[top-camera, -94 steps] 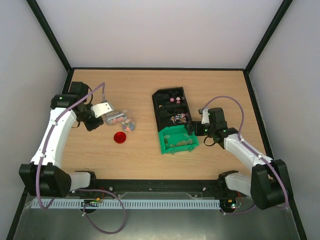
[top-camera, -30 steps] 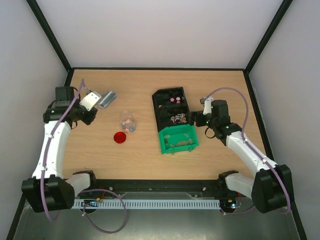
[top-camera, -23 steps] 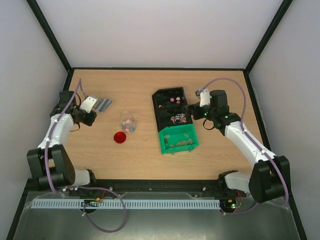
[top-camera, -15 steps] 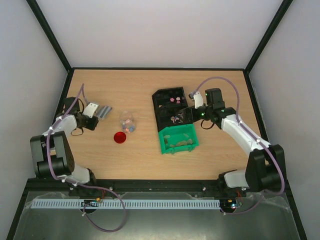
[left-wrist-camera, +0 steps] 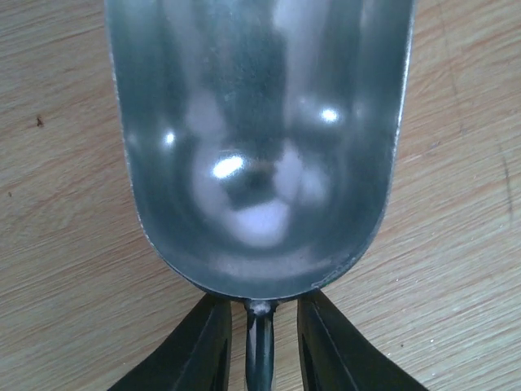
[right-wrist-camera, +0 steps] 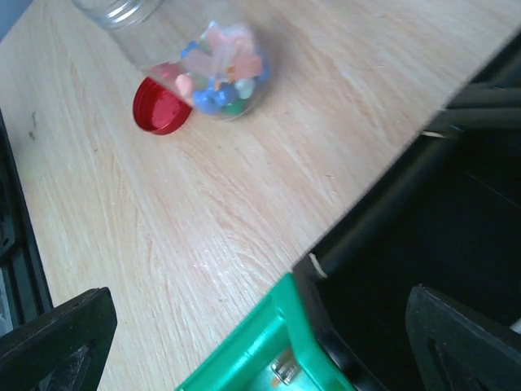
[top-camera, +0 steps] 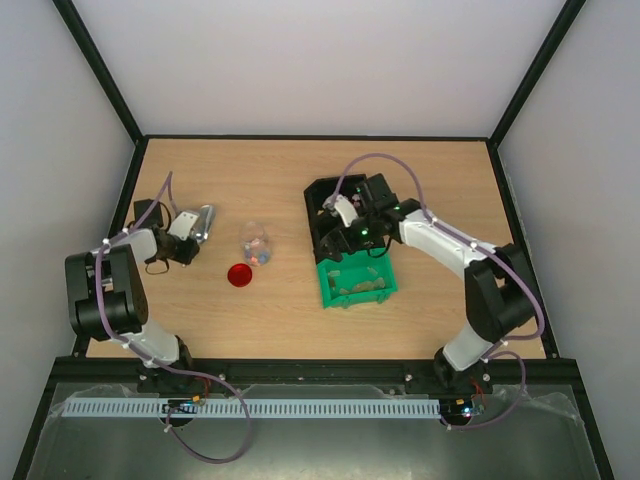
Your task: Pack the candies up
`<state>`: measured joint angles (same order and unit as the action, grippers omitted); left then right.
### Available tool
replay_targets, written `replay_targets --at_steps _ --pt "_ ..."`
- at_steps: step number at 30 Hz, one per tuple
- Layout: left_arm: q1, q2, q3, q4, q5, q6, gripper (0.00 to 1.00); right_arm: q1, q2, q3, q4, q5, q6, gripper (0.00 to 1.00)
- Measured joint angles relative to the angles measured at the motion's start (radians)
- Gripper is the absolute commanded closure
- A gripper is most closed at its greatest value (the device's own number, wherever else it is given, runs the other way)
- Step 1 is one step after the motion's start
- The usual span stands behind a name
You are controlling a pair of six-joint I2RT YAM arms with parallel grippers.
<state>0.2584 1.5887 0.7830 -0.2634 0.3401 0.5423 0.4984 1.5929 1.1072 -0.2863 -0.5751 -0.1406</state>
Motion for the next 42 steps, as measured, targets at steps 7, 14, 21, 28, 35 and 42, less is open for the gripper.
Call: replay_targets --at_steps 7,14,21,28,35,42 --pt "0.0 0.005 -0.006 -0.001 -0.005 0.009 0.62 0.141 0.065 0.043 -0.032 0.042 -0.057 0.01" --pt "0.0 -0.027 -0.006 -0.015 0.014 -0.003 0.51 0.263 0.11 0.043 -0.028 0.13 -0.072 0.01" --pt "0.0 -0.092 0.009 -0.067 0.048 -0.003 0.39 0.284 0.221 0.047 -0.006 0.193 -0.024 0.01" --pt "0.0 -0.216 0.019 -0.187 0.073 0.098 0.35 0.282 0.219 0.003 0.025 0.298 0.011 0.01" --pt "-0.004 -0.289 0.008 -0.339 0.112 0.241 0.39 0.214 0.135 -0.102 0.009 0.385 0.021 0.01" --pt "-0.079 -0.33 -0.082 -0.402 0.122 0.312 0.41 0.085 0.031 -0.198 0.007 0.43 -0.006 0.01"
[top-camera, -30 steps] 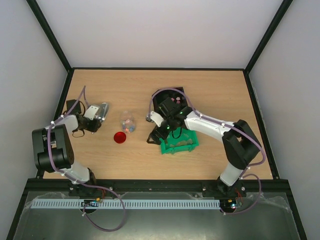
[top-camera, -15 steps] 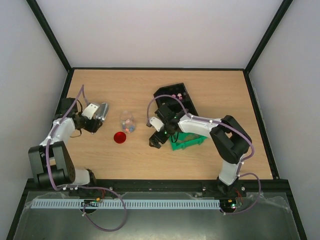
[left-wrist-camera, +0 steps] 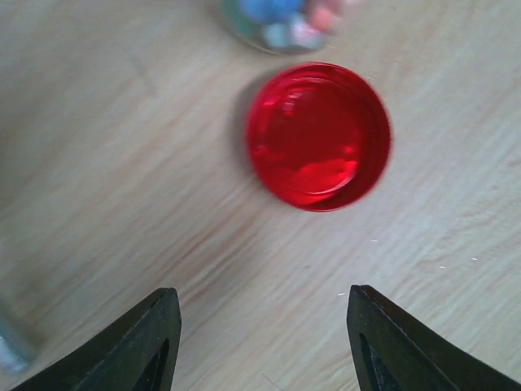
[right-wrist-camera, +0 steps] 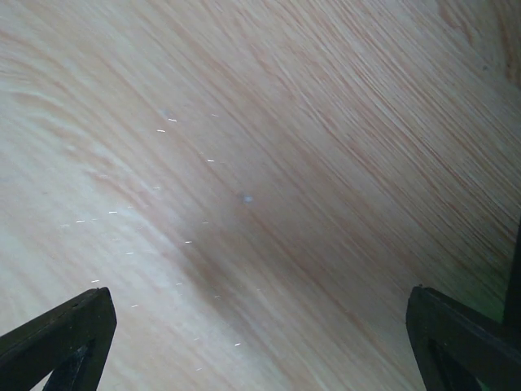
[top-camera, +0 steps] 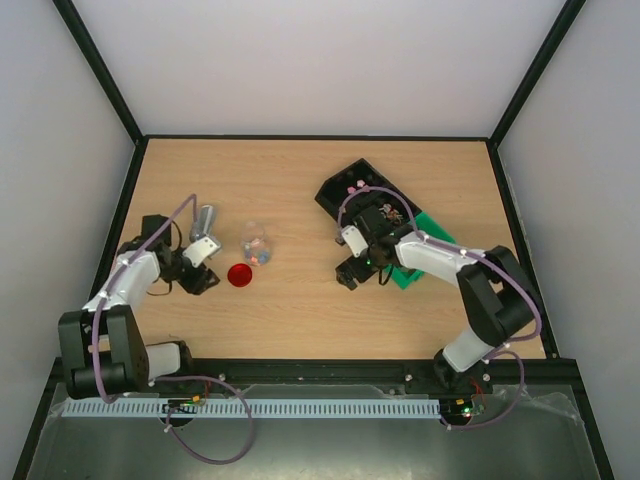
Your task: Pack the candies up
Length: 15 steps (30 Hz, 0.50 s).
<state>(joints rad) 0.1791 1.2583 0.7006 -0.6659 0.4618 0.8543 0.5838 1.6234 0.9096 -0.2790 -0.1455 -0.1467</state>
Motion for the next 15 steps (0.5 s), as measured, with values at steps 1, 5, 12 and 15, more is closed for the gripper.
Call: replay_targets --at_steps 1,5,12,15 --pt "-0.024 -0.002 -0.015 0.003 -0.002 -0.006 0.42 -0.001 -0.02 -0.01 0.002 -0.009 -0.002 0.01" --pt "-0.111 -0.002 -0.049 0.037 -0.006 -0.03 0.43 0.003 -0.118 -0.048 0.051 -0.073 -0.003 0.01" --pt "-0.192 -0.099 -0.13 0.082 0.003 0.074 0.49 0.005 -0.272 -0.102 0.135 -0.17 -0.009 0.01" --pt "-0.283 -0.117 -0.169 0.115 -0.026 0.12 0.5 0.005 -0.277 -0.104 0.142 -0.189 -0.008 0.0"
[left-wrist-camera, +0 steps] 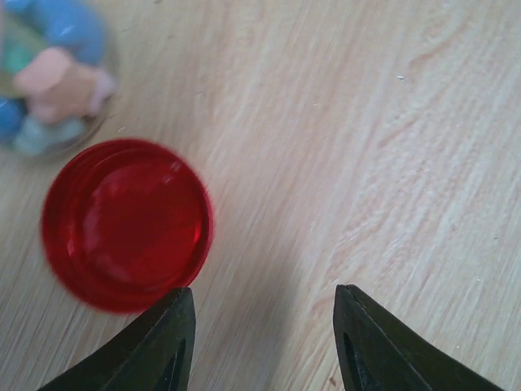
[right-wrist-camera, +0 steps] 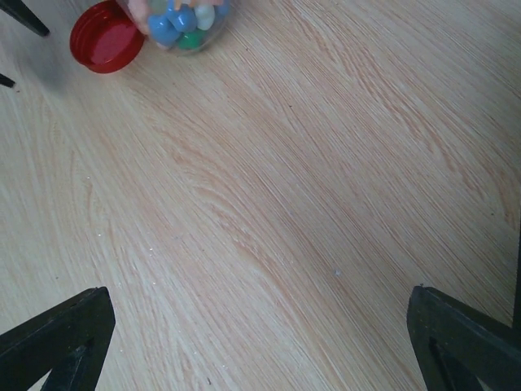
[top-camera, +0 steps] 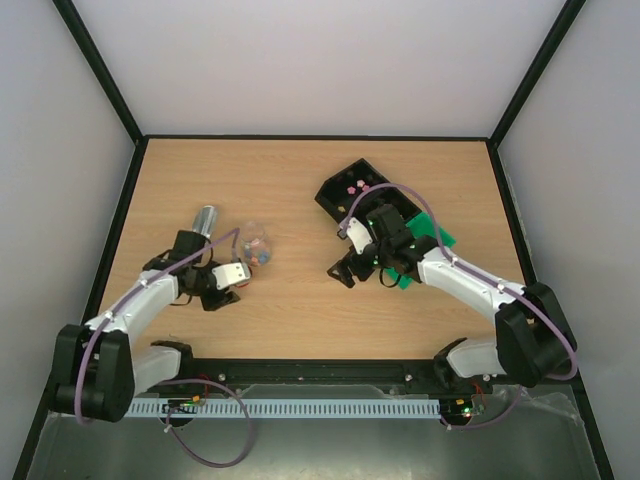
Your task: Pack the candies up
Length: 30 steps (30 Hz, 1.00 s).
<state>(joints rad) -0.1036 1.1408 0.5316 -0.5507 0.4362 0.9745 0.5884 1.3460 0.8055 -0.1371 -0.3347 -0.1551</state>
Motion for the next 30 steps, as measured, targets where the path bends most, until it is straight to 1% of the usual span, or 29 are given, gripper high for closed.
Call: replay_targets --at_steps 2,5,7,10,12,14,17,19,21,22,25,27,30 --pt "-0.046 0.017 -0.004 0.018 -0.011 0.011 0.5 0.0 -0.007 -0.004 0.0 -0.006 0.0 0.01" --pt "-0.081 0.069 0.007 0.052 -0.028 0.013 0.52 0.0 -0.045 -0.027 0.01 -0.016 -0.002 0.05" --pt "-0.104 0.108 0.008 0.089 -0.046 0.013 0.53 0.0 -0.092 -0.058 0.021 -0.024 -0.004 0.09" --pt "-0.134 0.153 0.01 0.126 -0.072 0.014 0.58 0.0 -0.164 -0.098 0.041 -0.032 -0.013 0.18" --pt "-0.147 0.188 0.016 0.144 -0.086 0.015 0.66 0.0 -0.19 -0.106 0.052 -0.037 -0.02 0.24" --pt "-0.153 0.215 0.031 0.148 -0.089 0.02 0.74 0.0 -0.204 -0.109 0.058 -0.04 -0.029 0.27" --pt "-0.156 0.235 0.048 0.152 -0.097 0.034 0.89 0.0 -0.227 -0.12 0.062 -0.043 -0.048 0.28" --pt "-0.156 0.238 0.053 0.15 -0.104 0.04 0.97 0.0 -0.249 -0.136 0.063 -0.047 -0.067 0.28" --pt "-0.161 0.237 0.059 0.133 -0.107 0.054 0.98 0.0 -0.269 -0.148 0.063 -0.05 -0.086 0.29" --pt "-0.162 0.235 0.063 0.121 -0.107 0.056 0.97 0.0 -0.278 -0.153 0.063 -0.052 -0.096 0.31" --pt "-0.176 0.223 0.097 0.035 -0.085 0.069 0.98 0.0 -0.307 -0.171 0.066 -0.074 -0.143 0.35" --pt "-0.193 0.216 0.148 -0.045 -0.042 0.074 0.98 0.0 -0.322 -0.187 0.078 -0.096 -0.18 0.38" --pt "-0.221 0.217 0.263 -0.17 0.055 0.079 0.98 0.005 -0.336 -0.219 0.113 -0.132 -0.25 0.4"
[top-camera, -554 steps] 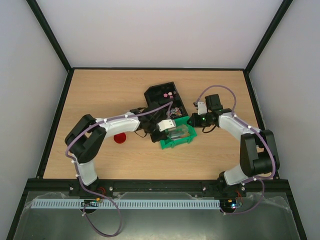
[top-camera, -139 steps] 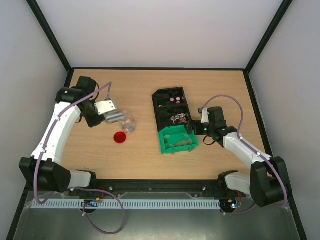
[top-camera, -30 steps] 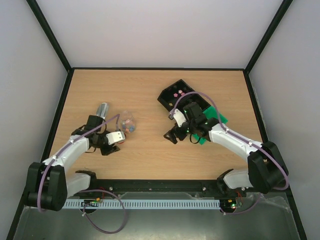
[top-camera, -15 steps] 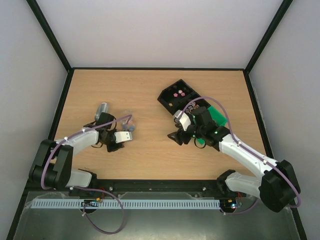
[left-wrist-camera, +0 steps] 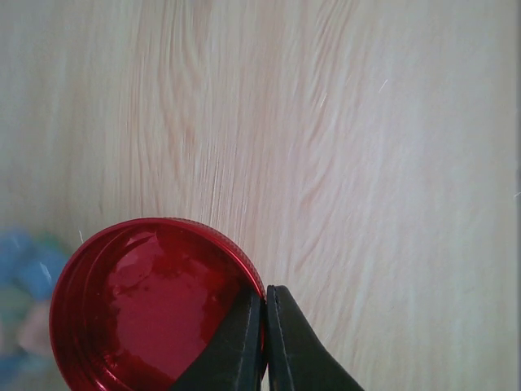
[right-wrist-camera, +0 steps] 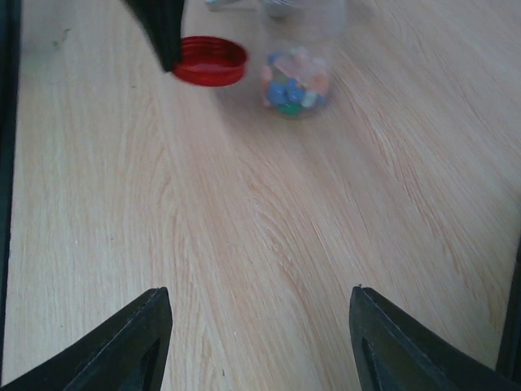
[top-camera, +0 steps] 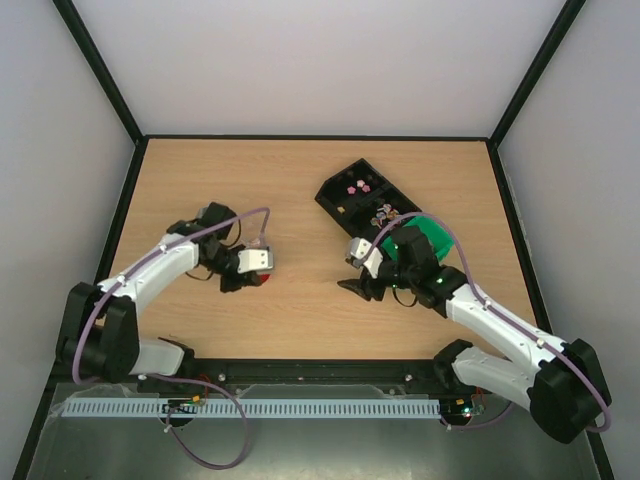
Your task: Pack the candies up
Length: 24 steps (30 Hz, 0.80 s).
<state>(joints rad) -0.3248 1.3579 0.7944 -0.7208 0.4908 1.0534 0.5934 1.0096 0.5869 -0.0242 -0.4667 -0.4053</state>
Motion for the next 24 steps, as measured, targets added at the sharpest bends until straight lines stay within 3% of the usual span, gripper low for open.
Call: replay_targets --at_steps 7,12,17,24 --pt "-0.131 0.069 0.298 -0.262 0.24 0.01 0.98 0.099 0.002 -0.023 0.139 -0.03 -0.186 0.42" --pt "-0.212 0.12 0.354 -0.365 0.328 -0.01 0.98 0.164 0.053 0.023 0.159 -0.038 -0.305 0.44" --pt "-0.219 0.142 0.381 -0.43 0.36 -0.019 0.97 0.222 0.075 0.04 0.156 -0.04 -0.448 0.44" --pt "-0.236 0.191 0.454 -0.484 0.4 -0.021 0.98 0.274 0.144 0.063 0.162 0.005 -0.508 0.46"
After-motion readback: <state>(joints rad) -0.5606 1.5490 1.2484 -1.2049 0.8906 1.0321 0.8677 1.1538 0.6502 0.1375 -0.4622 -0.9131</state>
